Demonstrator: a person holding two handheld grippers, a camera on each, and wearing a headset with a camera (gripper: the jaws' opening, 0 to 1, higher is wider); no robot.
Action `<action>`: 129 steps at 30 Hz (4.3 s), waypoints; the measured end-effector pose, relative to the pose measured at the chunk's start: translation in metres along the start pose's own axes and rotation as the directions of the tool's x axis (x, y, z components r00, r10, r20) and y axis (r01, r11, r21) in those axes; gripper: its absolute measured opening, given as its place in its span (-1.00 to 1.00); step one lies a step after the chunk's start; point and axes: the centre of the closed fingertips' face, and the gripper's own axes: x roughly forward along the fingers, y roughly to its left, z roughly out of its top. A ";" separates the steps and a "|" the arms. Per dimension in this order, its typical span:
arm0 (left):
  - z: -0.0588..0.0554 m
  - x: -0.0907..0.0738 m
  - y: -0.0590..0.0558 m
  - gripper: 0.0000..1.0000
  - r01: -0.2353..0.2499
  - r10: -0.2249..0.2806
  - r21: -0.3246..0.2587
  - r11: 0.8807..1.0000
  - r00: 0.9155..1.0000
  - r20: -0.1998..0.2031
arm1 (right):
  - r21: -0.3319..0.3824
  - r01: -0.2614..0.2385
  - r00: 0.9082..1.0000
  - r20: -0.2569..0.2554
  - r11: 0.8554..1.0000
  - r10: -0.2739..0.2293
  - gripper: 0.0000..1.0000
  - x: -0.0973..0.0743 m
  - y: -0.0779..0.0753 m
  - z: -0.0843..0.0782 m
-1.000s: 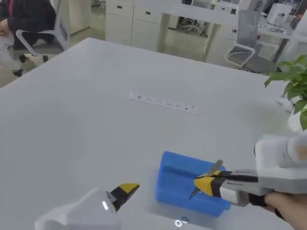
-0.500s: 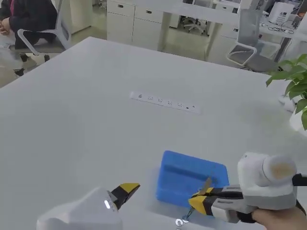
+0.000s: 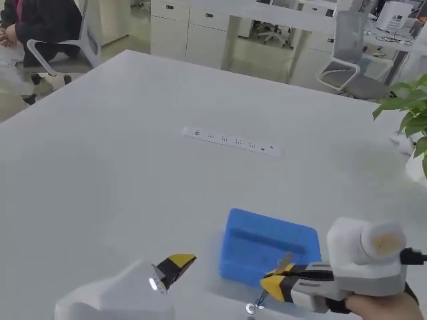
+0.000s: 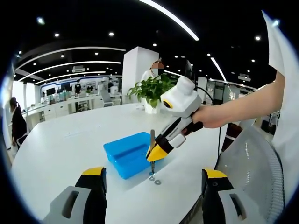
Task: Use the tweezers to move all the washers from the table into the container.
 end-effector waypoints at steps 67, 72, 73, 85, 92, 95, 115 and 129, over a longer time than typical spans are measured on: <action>-0.004 0.000 -0.002 0.63 0.003 -0.003 0.026 1.000 1.000 -0.025 | 0.067 0.030 0.990 0.138 0.997 -0.039 -0.95 -0.040 -0.043 0.064; -0.004 -0.001 0.000 0.63 -0.004 0.004 0.024 1.000 1.000 -0.024 | 0.083 0.048 0.994 0.095 0.995 -0.056 -0.94 -0.025 -0.057 0.056; -0.004 -0.001 0.001 0.63 -0.006 0.006 0.024 1.000 1.000 -0.024 | 0.084 0.047 0.995 0.086 0.995 -0.054 -0.94 -0.022 -0.058 0.055; -0.005 -0.001 0.002 0.62 -0.006 0.007 0.026 1.000 0.999 -0.031 | 0.075 0.048 0.999 0.012 0.996 -0.049 -0.94 0.004 -0.067 0.045; -0.006 0.000 0.002 0.62 -0.005 0.006 0.027 1.000 0.999 -0.037 | 0.062 0.048 0.999 -0.024 0.997 -0.046 -0.94 0.010 -0.068 0.038; -0.006 0.000 0.002 0.61 -0.006 0.007 0.025 1.000 0.999 -0.037 | 0.060 0.047 0.999 -0.028 0.997 -0.046 -0.94 0.010 -0.069 0.037; -0.007 0.000 0.001 0.61 -0.006 0.007 0.029 1.000 0.999 -0.043 | 0.055 0.058 0.998 -0.006 0.997 -0.057 -0.93 0.004 -0.070 0.039; -0.006 0.000 0.001 0.61 -0.006 0.007 0.028 1.000 0.999 -0.039 | 0.045 0.048 0.997 0.066 0.998 -0.051 -0.93 -0.020 -0.048 0.054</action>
